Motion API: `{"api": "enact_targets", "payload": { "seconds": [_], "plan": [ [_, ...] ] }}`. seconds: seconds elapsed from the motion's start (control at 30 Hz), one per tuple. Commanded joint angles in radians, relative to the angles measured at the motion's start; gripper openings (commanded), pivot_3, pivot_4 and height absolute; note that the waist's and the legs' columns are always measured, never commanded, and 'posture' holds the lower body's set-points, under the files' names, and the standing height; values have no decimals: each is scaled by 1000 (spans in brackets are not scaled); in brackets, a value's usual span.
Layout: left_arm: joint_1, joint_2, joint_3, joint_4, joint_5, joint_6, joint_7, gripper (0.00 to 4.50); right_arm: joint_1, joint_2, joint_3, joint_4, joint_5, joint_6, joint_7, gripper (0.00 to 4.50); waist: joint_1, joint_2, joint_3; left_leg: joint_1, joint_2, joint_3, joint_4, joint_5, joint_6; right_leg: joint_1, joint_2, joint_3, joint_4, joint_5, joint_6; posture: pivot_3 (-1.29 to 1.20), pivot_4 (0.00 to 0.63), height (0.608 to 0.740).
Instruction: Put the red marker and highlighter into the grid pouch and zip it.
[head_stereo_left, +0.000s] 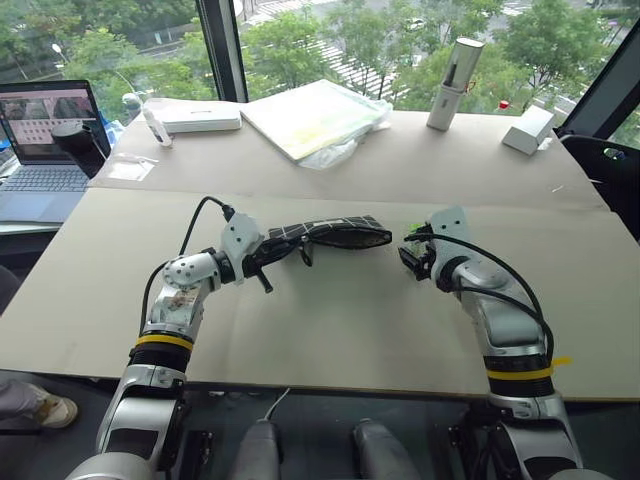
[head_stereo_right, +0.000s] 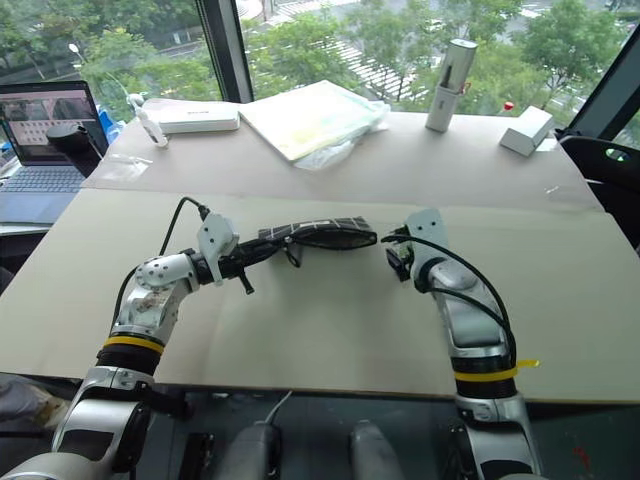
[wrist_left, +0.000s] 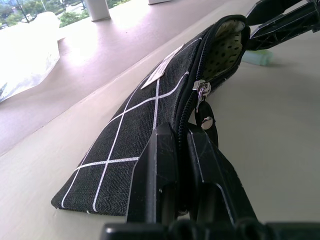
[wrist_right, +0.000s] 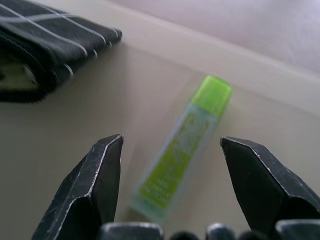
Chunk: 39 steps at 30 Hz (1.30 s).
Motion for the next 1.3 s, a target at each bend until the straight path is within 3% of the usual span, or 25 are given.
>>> {"api": "enact_targets", "payload": {
  "seconds": [0.03, 0.23, 0.33, 0.5, 0.53, 0.77, 0.93, 1.07, 1.3],
  "plan": [
    [-6, 7, 12, -38, -16, -3, 12, 0, 2, 10, -9, 1, 3, 1, -33, 3468, -2, 0, 0, 0, 0, 0, 0, 0, 0, 0, 0, 0, 0, 0, 0, 0, 150, 738],
    [-11, 8, 12, -41, -17, 0, 17, 0, 16, 65, -44, 75, 30, 2, -74, 3468, -5, 0, 0, 0, 0, 0, 0, 0, 0, 0, 0, 0, 0, 0, 0, 0, 150, 738],
    [-10, 11, 13, -42, -17, -1, 17, 0, 27, 86, -68, 84, 47, 9, -90, 2829, -7, 0, 0, 1, 0, 0, 0, 0, 0, 1, 0, 0, 0, 0, 0, 0, 150, 738],
    [-8, 13, 12, -44, -18, 1, 17, 0, 38, 72, -76, 65, 54, 2, -93, 1088, -5, 0, 0, 1, 0, 0, 0, 0, 0, 2, 0, 0, 0, 0, 0, 0, 150, 738],
    [-8, 13, 12, -45, -18, 1, 17, 0, 38, 67, -77, 64, 53, 1, -94, 1005, -4, 0, 0, 1, 0, 0, 0, 0, 0, 2, 0, 0, 0, 0, 0, 0, 150, 738],
    [-13, 9, 8, -40, -19, -1, 15, 0, -13, -29, -96, 65, 29, -216, -102, 1006, -1, 0, 0, 0, 0, 0, 0, 0, 0, 1, 0, 0, 0, 0, 0, 0, 150, 738],
    [-18, 8, 4, -33, -17, -3, 10, 0, -18, -196, -61, 0, 21, -510, 52, 1006, -8, 1, 0, 0, 0, 0, -1, 0, 0, 0, 0, 0, -1, 0, 1, 0, 150, 738],
    [-30, 5, 1, -21, -15, -7, 4, 0, 125, -417, 20, -174, 55, -842, 380, 1006, -7, 2, 1, 0, 0, 0, -1, 0, 1, 0, 0, 0, -2, -1, 2, 0, 150, 738],
    [-30, 5, 2, -19, -14, -8, -2, 0, 163, -508, 112, -133, -66, -1051, 447, 1006, -5, 1, 1, 0, -1, 0, 1, 0, 1, 2, -1, 1, -2, -1, 2, 0, 150, 738]
  ]
}}
